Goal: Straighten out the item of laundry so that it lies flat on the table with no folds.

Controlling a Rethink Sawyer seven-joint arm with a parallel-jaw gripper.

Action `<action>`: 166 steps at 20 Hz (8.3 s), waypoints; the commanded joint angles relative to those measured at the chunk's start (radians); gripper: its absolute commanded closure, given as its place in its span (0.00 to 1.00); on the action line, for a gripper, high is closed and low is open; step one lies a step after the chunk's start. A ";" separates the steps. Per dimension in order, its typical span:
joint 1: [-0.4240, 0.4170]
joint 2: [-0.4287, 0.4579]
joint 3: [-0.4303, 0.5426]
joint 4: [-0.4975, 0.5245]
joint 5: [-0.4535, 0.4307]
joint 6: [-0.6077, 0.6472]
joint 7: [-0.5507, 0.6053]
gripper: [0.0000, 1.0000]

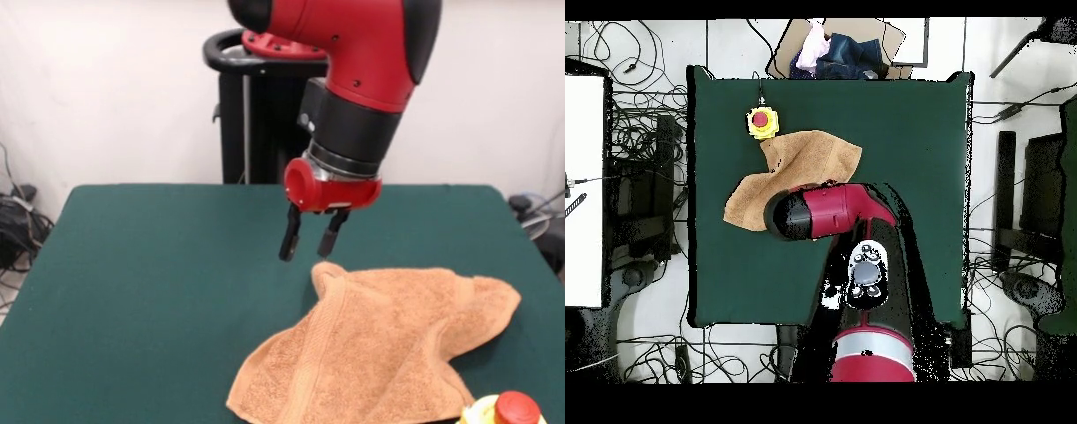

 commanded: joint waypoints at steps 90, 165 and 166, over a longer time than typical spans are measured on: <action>0.154 0.323 -0.135 -0.035 0.330 -0.289 0.245 1.00; -0.134 0.217 -0.048 0.056 -0.027 -0.319 0.101 1.00; -0.136 0.218 -0.047 0.055 -0.027 -0.316 0.099 1.00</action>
